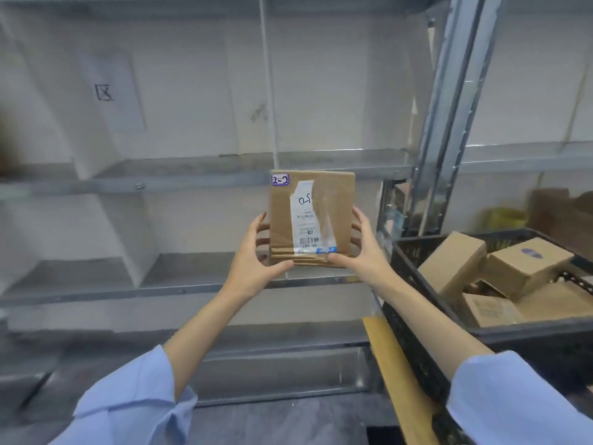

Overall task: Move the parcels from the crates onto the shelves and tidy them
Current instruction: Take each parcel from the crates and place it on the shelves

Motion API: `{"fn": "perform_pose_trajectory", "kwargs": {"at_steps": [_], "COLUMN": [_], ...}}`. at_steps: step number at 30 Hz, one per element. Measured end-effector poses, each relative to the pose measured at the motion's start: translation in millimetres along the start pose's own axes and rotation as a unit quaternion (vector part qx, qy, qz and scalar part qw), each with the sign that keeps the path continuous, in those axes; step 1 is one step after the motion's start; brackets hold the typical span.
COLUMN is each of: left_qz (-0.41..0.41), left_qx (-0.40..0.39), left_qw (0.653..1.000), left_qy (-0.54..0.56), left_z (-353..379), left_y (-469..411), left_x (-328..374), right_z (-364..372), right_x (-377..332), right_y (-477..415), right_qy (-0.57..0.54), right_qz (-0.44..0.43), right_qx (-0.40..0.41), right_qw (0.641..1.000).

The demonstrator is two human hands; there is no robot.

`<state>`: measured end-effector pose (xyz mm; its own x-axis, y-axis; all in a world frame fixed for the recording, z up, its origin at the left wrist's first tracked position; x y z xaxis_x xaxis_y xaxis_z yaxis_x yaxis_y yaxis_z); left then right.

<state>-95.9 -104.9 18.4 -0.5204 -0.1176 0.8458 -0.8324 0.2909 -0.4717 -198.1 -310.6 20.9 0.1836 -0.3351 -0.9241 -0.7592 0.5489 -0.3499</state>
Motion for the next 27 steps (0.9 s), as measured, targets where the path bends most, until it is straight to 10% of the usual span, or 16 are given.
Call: {"fn": "perform_pose_trajectory", "kwargs": {"at_steps": [27], "left_qz": [-0.03], "left_qx": [0.213], "left_qw": [0.968], "left_qy": [-0.131], "left_z": [-406], "left_y": [-1], "left_x": [-115], "right_z": [435], "right_x": [-91], "right_y": [24], "right_qy": [-0.071], "right_qz": [-0.058], "right_qx": [-0.199], "right_qw": [0.976]}}
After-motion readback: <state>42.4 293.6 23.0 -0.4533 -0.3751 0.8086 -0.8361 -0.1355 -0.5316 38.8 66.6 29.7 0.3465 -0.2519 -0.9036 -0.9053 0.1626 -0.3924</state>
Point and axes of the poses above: each hand's wrist, its own y-axis away from the middle knuckle, its own z-axis out of the palm, x = y × z, the point moved 2 cm from there along -y, towards the middle knuckle, and after that the axes turned 13 degrees about x, right-handed, at the moved point
